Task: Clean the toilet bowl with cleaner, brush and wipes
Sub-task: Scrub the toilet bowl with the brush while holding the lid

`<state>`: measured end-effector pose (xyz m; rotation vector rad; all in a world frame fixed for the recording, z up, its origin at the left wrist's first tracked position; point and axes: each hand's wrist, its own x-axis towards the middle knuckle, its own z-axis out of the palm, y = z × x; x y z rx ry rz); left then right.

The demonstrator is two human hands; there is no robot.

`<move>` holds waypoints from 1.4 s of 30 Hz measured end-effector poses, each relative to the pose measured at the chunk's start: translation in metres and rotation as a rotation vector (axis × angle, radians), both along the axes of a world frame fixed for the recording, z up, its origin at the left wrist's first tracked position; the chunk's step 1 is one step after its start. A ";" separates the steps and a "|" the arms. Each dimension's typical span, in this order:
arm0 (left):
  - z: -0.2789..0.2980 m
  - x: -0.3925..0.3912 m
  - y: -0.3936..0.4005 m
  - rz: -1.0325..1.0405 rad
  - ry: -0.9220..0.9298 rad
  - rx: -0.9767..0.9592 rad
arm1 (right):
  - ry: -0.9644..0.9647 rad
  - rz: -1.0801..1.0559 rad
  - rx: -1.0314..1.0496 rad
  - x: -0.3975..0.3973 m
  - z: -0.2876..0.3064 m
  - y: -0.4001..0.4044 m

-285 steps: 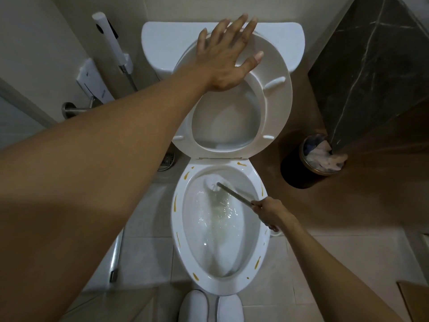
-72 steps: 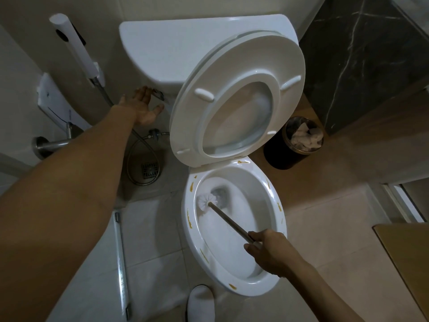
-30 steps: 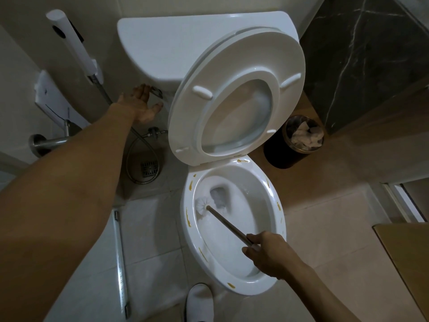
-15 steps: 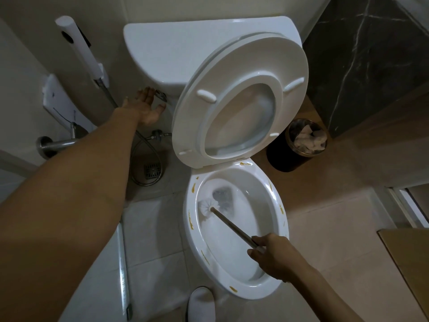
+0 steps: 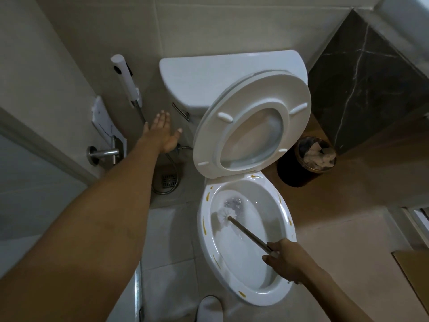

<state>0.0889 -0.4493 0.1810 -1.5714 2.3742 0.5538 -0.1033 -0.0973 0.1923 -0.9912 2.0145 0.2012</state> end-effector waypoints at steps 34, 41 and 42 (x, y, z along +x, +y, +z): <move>0.142 -0.242 0.095 -0.333 -0.049 -0.346 | -0.155 0.082 -0.084 -0.138 0.045 0.075; 0.141 -0.260 0.099 -0.283 -0.139 -0.330 | -0.163 0.171 -0.108 -0.177 0.032 0.083; 0.141 -0.260 0.099 -0.280 -0.145 -0.328 | -0.167 0.180 -0.113 -0.180 0.030 0.084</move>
